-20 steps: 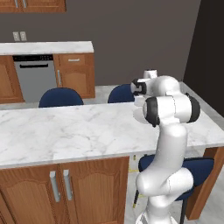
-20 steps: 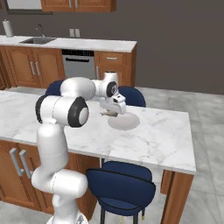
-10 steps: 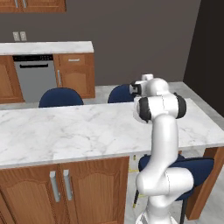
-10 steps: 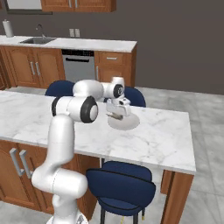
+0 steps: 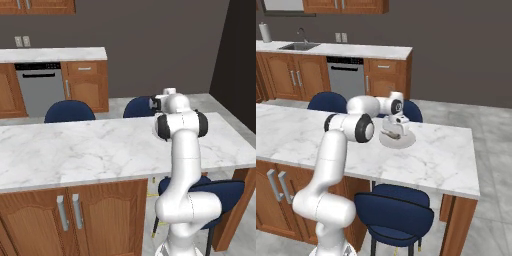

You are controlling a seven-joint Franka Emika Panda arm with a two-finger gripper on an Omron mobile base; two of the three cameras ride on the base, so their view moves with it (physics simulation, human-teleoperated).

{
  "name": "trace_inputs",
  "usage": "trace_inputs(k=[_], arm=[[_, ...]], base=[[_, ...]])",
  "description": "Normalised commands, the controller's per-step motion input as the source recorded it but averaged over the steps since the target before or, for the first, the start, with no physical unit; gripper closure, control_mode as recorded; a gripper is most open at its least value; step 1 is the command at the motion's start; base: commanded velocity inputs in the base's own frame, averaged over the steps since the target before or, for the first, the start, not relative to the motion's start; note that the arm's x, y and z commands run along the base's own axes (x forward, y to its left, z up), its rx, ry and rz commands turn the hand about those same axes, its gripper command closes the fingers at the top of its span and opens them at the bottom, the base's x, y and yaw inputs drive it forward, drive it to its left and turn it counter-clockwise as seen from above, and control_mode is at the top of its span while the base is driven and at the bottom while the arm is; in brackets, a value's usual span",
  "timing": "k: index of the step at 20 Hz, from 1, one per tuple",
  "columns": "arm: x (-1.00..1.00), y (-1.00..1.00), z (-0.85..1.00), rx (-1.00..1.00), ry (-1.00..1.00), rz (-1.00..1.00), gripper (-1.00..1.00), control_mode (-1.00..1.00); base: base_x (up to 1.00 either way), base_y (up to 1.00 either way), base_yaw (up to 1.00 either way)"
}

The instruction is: Take the fish from the fridge and place it on the digital scale on the counter by the fridge. Wait a few seconds for a reading, then move it to the plate on the dining counter.

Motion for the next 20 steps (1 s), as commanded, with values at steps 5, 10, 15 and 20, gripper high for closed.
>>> trace_inputs(k=[5,10,15,20], arm=[[0.09,-0.08,-0.13,-0.03,-0.1,-0.1,1.0,-1.0],[0.08,-0.07,-0.13,-0.1,-0.18,-0.13,1.0,-1.0],[0.0,-0.04,-0.18,-0.18,-0.25,-0.15,1.0,-1.0],[0.0,0.0,-0.33,-0.21,-0.25,-0.14,1.0,-1.0]], base=[[0.0,0.0,0.0],[0.0,0.0,0.0],[0.0,0.0,0.0],[0.0,0.0,0.0]])
